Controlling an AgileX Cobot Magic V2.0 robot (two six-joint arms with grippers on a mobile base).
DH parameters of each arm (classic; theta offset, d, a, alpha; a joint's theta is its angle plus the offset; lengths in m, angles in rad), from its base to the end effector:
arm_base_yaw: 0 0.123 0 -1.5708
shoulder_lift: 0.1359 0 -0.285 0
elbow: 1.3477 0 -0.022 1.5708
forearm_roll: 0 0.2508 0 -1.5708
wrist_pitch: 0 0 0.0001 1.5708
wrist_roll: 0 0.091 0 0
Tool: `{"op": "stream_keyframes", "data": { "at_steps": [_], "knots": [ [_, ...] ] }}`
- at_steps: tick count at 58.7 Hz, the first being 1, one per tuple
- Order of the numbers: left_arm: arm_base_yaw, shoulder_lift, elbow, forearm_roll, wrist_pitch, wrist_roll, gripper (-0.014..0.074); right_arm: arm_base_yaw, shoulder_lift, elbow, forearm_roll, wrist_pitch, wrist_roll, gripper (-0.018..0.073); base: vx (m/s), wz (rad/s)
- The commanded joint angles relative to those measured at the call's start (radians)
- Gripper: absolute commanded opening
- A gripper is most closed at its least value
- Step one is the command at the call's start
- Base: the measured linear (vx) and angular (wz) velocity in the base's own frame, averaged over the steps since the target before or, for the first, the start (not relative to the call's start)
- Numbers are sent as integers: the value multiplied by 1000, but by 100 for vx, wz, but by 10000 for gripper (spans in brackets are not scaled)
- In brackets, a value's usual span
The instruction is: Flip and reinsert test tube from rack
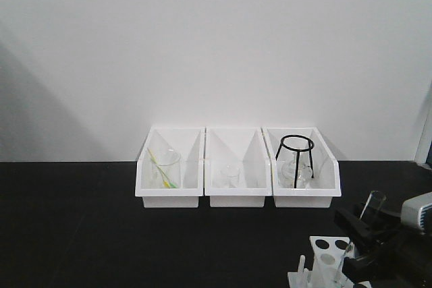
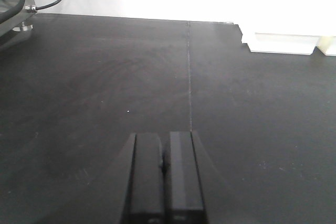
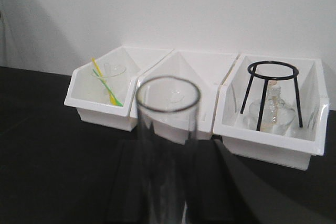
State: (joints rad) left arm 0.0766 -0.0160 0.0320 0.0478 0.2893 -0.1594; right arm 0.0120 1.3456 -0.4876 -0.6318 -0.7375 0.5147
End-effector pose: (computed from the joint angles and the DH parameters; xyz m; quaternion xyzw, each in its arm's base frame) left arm 0.0542 0.0054 0.1771 -0.0783 0.7758 -0.0063 0.6260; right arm 0.2521 0.0391 0.2363 -0.1308 0.7390 0.1627 0.6406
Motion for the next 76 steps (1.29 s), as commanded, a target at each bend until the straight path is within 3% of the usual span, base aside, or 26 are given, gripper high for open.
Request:
{"op": "stream_keyframes", "data": {
  "at_steps": [1, 31, 43, 59, 76],
  "knots": [
    [-7, -11, 0, -4, -87, 0, -6, 1, -1, -28, -3, -89, 1, -8, 0, 0],
    [-7, -11, 0, -4, -87, 0, -6, 1, 31, -28, -47, -44, -20, -8, 0, 0],
    [-7, -11, 0, -4, -87, 0, -6, 1, 138, -28, -59, -168, -61, -8, 0, 0],
    [-7, -11, 0, -4, -87, 0, -6, 0, 173, -28, -95, -156, -71, -3, 0, 0],
    [-7, -11, 0, -4, -87, 0, -6, 0, 173, -28, -148, -118, -59, 92, 0, 0]
  ]
}}
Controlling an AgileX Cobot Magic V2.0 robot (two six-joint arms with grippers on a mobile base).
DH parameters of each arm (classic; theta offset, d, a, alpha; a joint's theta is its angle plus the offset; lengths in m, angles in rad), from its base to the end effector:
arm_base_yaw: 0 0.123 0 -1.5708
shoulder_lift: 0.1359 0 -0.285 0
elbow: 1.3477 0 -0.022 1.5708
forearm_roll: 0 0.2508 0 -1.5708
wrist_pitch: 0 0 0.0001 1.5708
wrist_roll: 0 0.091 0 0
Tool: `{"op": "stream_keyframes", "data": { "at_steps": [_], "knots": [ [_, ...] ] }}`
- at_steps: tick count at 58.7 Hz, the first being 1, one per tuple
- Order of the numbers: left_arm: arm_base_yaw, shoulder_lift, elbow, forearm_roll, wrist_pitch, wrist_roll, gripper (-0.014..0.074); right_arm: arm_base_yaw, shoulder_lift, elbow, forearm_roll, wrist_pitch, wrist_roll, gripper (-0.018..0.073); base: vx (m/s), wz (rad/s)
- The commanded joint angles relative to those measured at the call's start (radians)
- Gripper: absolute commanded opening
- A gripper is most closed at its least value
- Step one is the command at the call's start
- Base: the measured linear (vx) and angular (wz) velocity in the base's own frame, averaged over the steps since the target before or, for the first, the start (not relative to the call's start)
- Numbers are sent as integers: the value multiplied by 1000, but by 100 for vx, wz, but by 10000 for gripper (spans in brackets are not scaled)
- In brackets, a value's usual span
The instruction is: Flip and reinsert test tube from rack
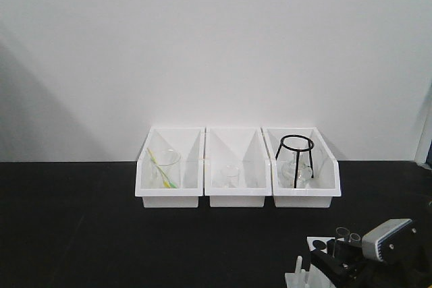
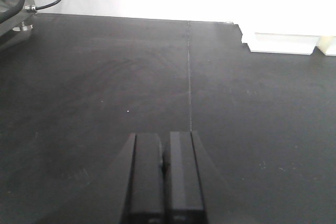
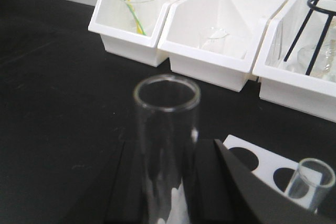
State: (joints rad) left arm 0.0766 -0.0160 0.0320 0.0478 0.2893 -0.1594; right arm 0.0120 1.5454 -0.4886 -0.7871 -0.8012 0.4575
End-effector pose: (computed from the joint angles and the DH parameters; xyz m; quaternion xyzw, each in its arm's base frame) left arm 0.0542 0.0054 0.1771 -0.0783 0.7758 -0.0063 0.6260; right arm 0.2647 0.0494 0.1857 -0.2162 0.7725 0.1758 0.5706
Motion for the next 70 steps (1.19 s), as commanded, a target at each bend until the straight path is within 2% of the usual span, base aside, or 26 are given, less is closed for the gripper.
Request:
{"op": "stream_keyframes", "data": {
  "at_steps": [1, 18, 27, 37, 47, 56, 61, 70],
  "knots": [
    [-7, -11, 0, -4, -87, 0, -6, 0, -27, -27, 7, -49, -2, 106, 0, 0],
    [-7, -11, 0, -4, -87, 0, -6, 0, -27, -27, 8, -33, -2, 355, 0, 0],
    [-7, -11, 0, -4, -87, 0, -6, 0, -27, -27, 8, -31, 1, 449, 0, 0],
    [-7, -11, 0, -4, -87, 0, -6, 0, -58, -27, 11, -68, 12, 468, 0, 0],
    [-7, -11, 0, -4, -87, 0, -6, 0, -244, -27, 11, -59, 96, 467, 0, 0],
    [-7, -11, 0, -4, -87, 0, -6, 0, -494, -30, 0, 172, 209, 467, 0, 0],
    [-7, -11, 0, -4, -87, 0, -6, 0, -610, -30, -45, 306, 306, 467, 0, 0],
    [-7, -11, 0, -4, -87, 0, -6, 0, -744, -30, -96, 402, 403, 467, 0, 0]
  ]
}}
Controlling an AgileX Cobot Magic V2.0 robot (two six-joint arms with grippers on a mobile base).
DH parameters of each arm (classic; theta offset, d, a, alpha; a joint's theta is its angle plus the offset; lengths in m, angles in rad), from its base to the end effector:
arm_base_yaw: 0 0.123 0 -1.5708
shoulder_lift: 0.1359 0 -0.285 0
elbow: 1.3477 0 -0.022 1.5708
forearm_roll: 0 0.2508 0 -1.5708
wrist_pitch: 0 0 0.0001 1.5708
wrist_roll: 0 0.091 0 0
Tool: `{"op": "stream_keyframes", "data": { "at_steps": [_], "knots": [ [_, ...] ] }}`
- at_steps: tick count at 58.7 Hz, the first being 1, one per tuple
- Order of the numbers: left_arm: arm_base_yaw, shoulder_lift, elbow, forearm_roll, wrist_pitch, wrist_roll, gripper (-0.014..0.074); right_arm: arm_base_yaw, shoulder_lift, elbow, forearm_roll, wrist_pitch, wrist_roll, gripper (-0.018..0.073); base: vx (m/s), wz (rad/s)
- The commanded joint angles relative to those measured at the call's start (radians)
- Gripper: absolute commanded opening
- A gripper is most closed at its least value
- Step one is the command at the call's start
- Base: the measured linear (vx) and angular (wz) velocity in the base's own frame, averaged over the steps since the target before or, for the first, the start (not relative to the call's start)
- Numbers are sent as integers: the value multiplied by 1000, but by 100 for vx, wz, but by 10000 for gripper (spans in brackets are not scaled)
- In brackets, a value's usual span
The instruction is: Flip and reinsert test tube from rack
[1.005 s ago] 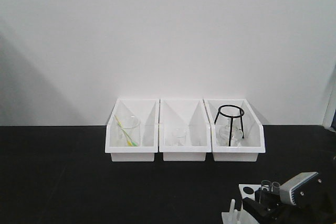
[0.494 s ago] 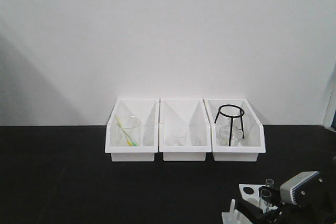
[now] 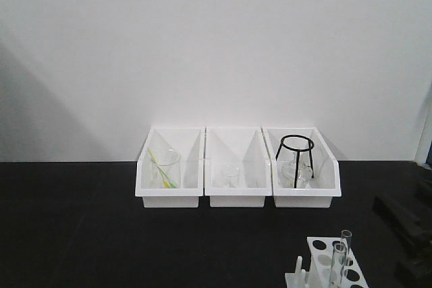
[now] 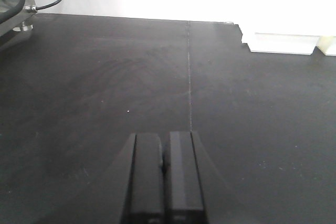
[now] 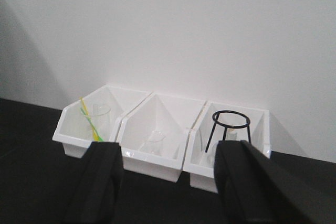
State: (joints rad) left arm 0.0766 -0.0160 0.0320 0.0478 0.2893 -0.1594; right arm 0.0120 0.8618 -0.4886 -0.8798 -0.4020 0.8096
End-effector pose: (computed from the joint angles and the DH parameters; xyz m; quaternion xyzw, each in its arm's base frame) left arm 0.0542 0.0054 0.1771 -0.0783 0.7758 -0.0063 0.6260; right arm 0.1787 0.0295 0.3109 -0.1212 0.7039 0.1031 0.6922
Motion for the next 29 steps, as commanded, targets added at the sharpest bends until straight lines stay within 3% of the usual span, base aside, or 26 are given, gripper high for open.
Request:
{"op": "stream_keyframes", "data": {
  "at_steps": [1, 29],
  "knots": [
    [-7, -11, 0, -4, -87, 0, -6, 0, -67, -30, -3, 4, 53, 467, 0, 0],
    [-7, -11, 0, -4, -87, 0, -6, -2, -146, -30, 8, 27, 45, 443, 0, 0]
  ]
}}
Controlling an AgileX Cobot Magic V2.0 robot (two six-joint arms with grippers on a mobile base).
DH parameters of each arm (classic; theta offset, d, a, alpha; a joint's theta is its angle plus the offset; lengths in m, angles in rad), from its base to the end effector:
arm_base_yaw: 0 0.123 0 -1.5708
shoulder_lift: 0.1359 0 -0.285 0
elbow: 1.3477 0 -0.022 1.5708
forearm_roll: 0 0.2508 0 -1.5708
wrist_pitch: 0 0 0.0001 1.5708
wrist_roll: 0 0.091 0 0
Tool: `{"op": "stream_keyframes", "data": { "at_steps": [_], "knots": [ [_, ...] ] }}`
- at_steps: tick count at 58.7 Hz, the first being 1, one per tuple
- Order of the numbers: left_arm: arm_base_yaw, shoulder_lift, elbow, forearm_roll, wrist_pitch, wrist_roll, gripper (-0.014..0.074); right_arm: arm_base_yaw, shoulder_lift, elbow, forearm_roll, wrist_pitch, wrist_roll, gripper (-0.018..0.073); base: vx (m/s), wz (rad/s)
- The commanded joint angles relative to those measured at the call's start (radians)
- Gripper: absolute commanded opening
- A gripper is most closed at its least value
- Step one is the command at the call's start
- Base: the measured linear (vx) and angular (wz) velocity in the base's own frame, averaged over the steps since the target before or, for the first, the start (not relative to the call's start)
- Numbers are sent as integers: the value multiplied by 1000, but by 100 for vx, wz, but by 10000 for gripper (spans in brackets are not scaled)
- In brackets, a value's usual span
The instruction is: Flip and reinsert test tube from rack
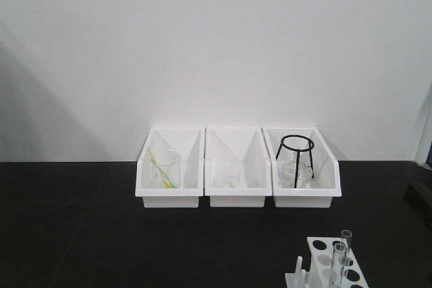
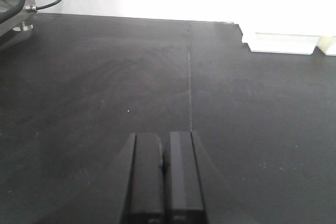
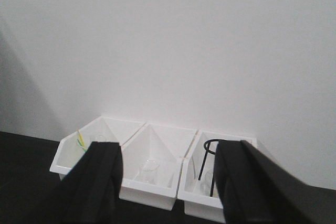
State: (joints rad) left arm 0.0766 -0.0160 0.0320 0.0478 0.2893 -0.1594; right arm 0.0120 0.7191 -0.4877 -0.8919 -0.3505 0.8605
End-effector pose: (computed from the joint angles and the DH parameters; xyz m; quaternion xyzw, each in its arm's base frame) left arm 0.0542 0.0054 0.1771 -0.0783 0.7758 -0.0063 0.6260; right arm 0.1515 0.0261 0.3309 -0.1034 0.6709 0.0956 0.7281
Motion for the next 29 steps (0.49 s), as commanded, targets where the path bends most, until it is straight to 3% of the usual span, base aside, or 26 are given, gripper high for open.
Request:
{"op": "stream_keyframes", "data": {
  "at_steps": [1, 9, 14, 23, 29],
  "knots": [
    [-7, -11, 0, -4, -87, 0, -6, -2, -4, -31, 23, -15, -5, 433, 0, 0],
    [-7, -11, 0, -4, -87, 0, -6, -2, -52, -20, 106, 57, -29, 335, 0, 0],
    [-7, -11, 0, -4, -87, 0, -6, -2, -129, 10, 232, 116, -123, 253, 0, 0],
    [-7, -11, 0, -4, -87, 0, -6, -2, -334, 113, 583, 282, -470, 81, 0, 0],
    [-7, -11, 0, -4, -87, 0, -6, -2, -463, 190, 678, 360, -668, -16, 0, 0]
  ]
}}
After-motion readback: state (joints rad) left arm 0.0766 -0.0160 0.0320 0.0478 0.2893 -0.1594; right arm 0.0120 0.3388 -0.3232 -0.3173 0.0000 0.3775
